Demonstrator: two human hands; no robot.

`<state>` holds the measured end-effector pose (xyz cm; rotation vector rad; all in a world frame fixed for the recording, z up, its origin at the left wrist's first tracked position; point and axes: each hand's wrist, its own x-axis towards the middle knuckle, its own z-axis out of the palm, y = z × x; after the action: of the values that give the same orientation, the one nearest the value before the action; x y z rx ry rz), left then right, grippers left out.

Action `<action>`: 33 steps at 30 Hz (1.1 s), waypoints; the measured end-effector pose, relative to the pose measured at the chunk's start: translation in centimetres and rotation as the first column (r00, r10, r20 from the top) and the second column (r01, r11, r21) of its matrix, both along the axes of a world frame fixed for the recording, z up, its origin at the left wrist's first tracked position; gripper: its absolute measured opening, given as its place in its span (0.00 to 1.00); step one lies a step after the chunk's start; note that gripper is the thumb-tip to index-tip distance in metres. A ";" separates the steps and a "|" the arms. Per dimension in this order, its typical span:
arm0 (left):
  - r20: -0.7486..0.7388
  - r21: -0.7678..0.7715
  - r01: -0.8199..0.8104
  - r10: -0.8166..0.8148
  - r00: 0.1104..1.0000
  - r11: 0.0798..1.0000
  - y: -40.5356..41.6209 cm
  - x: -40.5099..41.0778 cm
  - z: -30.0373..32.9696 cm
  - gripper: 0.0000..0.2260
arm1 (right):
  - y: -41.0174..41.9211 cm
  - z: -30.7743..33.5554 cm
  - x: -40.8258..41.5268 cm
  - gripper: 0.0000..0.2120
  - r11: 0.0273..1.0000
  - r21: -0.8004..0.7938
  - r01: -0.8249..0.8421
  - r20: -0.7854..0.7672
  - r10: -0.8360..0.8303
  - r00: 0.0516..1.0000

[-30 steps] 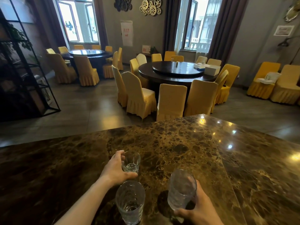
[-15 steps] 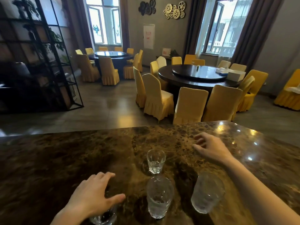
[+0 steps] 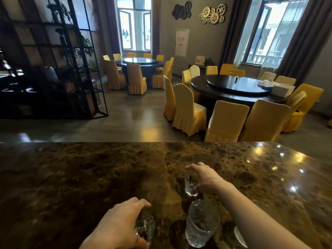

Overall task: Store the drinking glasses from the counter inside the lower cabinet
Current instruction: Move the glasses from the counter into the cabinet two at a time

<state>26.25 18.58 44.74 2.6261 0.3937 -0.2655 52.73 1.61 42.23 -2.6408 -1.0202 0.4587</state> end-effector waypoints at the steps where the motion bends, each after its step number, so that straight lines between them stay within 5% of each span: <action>1: 0.003 -0.001 0.005 -0.005 1.000 1.000 0.0 0.0 -0.2 0.38 | 0.0 -0.1 0.0 0.40 1.000 0.005 -0.002 0.003 0.002 1.000; 14: 0.068 0.047 0.045 -0.048 0.997 0.998 -0.2 -0.8 -1.0 0.36 | 1.0 0.1 -0.1 0.38 0.998 0.055 0.028 0.034 -0.030 0.999; 33: 0.085 0.091 0.064 -0.072 0.994 0.994 0.0 -2.9 -2.5 0.27 | 13.8 0.5 -8.8 0.39 0.966 0.066 -0.250 0.089 0.244 0.966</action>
<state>23.36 18.58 42.22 2.7302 0.2931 -0.1568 43.92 15.37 42.77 -2.4924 -1.3730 0.3587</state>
